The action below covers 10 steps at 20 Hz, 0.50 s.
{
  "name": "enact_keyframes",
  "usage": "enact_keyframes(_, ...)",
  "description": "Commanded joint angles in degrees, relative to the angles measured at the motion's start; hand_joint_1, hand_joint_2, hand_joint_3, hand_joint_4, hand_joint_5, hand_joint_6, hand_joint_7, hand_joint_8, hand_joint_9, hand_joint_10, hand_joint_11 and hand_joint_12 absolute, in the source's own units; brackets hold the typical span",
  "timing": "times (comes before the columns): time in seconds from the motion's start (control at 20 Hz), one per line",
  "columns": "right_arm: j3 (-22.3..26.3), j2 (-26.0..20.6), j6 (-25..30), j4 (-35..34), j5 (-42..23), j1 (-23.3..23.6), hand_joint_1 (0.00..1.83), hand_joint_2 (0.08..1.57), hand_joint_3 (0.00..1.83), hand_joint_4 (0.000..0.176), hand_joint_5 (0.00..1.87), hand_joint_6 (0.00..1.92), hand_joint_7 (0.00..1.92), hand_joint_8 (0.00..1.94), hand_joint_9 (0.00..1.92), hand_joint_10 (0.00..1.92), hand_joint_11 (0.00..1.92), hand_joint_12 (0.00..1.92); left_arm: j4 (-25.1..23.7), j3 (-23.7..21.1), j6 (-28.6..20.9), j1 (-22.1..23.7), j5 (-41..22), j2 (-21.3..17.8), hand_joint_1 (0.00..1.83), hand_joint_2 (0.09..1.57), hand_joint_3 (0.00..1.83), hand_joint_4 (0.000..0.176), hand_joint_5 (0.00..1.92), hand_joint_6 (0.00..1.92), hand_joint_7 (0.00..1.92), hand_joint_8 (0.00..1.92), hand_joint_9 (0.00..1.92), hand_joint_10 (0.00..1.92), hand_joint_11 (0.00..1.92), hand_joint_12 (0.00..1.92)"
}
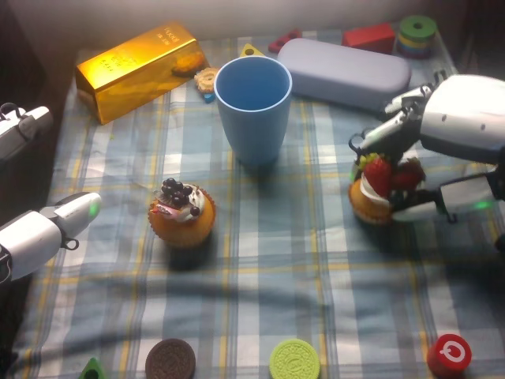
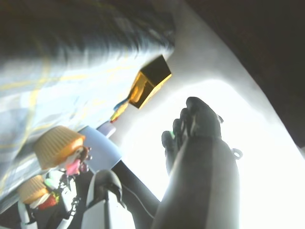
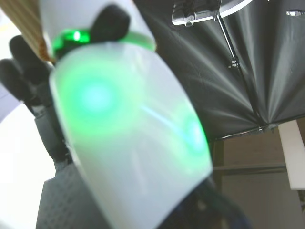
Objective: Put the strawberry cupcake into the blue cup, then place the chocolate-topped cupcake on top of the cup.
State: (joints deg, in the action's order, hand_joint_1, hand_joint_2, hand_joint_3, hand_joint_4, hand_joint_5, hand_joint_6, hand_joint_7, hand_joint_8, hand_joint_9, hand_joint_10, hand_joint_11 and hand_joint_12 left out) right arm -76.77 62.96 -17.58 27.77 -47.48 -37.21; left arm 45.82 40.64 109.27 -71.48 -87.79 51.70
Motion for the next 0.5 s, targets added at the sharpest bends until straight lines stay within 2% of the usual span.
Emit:
enact_keyframes(0.0, -0.31, -0.68, 0.36, -2.53, -6.66, 1.72, 1.21, 1.17, 0.00, 0.000, 0.78, 1.20, 0.98, 1.09, 1.07, 0.01, 0.60, 0.98, -2.35, 0.28, -0.22, 0.46, -5.98, 0.13, 0.77, 1.01, 0.00, 0.000, 0.43, 0.00, 0.30, 0.00, 0.21, 0.01, 0.00, 0.49)
enact_keyframes(0.05, -0.40, -0.86, 0.36, -2.19, -6.67, 2.87, 1.18, 1.18, 0.00, 0.000, 0.78, 1.22, 0.92, 1.15, 1.09, 0.01, 0.76, 0.82, -2.35, 0.32, -0.22, 0.46, -5.87, 0.13, 0.76, 1.01, 0.00, 0.006, 0.42, 0.00, 0.30, 0.00, 0.22, 0.00, 0.00, 0.45)
enact_keyframes(0.1, -0.59, -0.98, 0.36, -1.88, -6.67, 4.04, 1.18, 1.18, 0.00, 0.000, 0.78, 1.22, 0.92, 1.15, 1.09, 0.01, 0.76, 0.82, -2.35, 0.37, -0.22, 0.46, -5.76, 0.14, 0.76, 1.01, 0.00, 0.006, 0.42, 0.00, 0.30, 0.00, 0.22, 0.00, 0.00, 0.45)
enact_keyframes(0.15, -0.75, -1.14, 0.36, -1.50, -6.66, 5.38, 1.18, 1.18, 0.00, 0.029, 0.84, 1.16, 0.90, 1.15, 1.05, 0.00, 0.74, 0.76, -2.35, 0.40, -0.22, 0.47, -5.64, 0.19, 0.76, 1.00, 0.00, 0.000, 0.43, 0.00, 0.31, 0.01, 0.23, 0.01, 0.00, 0.46)
enact_keyframes(0.2, -0.83, -1.27, 0.36, -1.24, -6.66, 6.39, 1.18, 1.19, 0.00, 0.024, 0.86, 1.21, 0.83, 1.19, 0.92, 0.00, 0.66, 0.67, -2.35, 0.43, -0.22, 0.48, -5.56, 0.23, 0.73, 1.00, 0.00, 0.004, 0.43, 0.00, 0.30, 0.00, 0.22, 0.00, 0.00, 0.47)
enact_keyframes(0.25, -0.92, -1.38, 0.36, -0.87, -6.67, 7.69, 1.16, 1.20, 0.00, 0.032, 0.84, 1.23, 0.78, 1.26, 0.95, 0.01, 0.76, 0.57, -2.32, 0.46, -0.23, 0.48, -5.56, 0.33, 0.71, 1.00, 0.00, 0.024, 0.42, 0.00, 0.30, 0.00, 0.22, 0.00, 0.00, 0.43)
enact_keyframes(0.35, -1.36, -1.41, 0.38, -0.26, -6.63, 9.58, 1.16, 1.21, 0.00, 0.037, 0.83, 1.23, 0.79, 1.27, 0.97, 0.01, 0.81, 0.51, -2.26, 0.58, -0.23, 0.48, -5.44, 0.48, 0.72, 1.01, 0.00, 0.022, 0.42, 0.00, 0.30, 0.00, 0.22, 0.00, 0.00, 0.43)
enact_keyframes(0.4, -1.55, -1.41, 0.38, -0.14, -6.61, 10.13, 1.05, 1.20, 0.00, 0.014, 0.82, 1.22, 0.83, 0.52, 1.03, 0.02, 0.85, 0.53, -2.26, 0.64, -0.23, 0.50, -5.28, 0.51, 0.72, 1.01, 0.00, 0.019, 0.42, 0.00, 0.30, 0.00, 0.23, 0.00, 0.00, 0.48)
enact_keyframes(0.45, -1.55, -1.41, 0.38, -0.14, -6.61, 10.13, 1.05, 1.18, 0.00, 0.000, 0.85, 1.18, 0.94, 0.20, 1.07, 0.02, 0.89, 0.56, -2.26, 0.64, -0.23, 0.50, -5.28, 0.51, 0.74, 1.01, 0.00, 0.013, 0.43, 0.00, 0.30, 0.00, 0.24, 0.00, 0.00, 0.53)
